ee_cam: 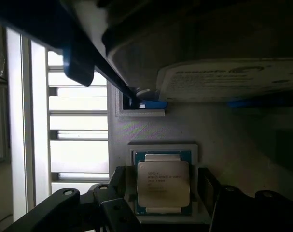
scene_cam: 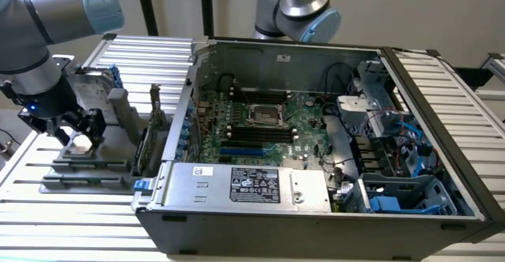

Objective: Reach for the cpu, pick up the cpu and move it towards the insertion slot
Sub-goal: 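Pick up the cpu and move it towards the insertion slot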

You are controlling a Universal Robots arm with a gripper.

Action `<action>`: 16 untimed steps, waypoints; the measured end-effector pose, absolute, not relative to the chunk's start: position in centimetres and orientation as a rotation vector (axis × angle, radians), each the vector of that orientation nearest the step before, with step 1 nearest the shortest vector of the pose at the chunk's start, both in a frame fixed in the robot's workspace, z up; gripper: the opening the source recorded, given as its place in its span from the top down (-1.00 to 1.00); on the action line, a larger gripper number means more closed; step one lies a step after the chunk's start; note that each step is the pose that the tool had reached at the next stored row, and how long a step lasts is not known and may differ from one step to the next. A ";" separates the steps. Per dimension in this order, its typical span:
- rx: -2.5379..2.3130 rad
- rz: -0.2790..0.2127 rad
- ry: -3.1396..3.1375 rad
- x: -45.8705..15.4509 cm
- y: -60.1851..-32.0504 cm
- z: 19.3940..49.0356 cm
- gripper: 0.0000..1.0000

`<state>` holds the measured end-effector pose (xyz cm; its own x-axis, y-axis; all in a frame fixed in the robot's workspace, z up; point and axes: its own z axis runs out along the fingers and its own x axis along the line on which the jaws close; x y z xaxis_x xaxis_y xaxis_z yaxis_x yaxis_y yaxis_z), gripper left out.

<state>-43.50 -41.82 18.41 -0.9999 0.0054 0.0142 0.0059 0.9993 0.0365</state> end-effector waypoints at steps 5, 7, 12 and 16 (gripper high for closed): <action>0.013 -0.053 -3.126 -43.5 -41.8 18.4 -0.42; 0.014 -0.052 -3.126 -43.5 -41.8 18.4 -0.42; 0.016 -0.052 -3.126 -43.5 -41.8 18.3 -0.42; 0.016 -0.053 -3.126 -43.5 -41.8 18.3 -0.42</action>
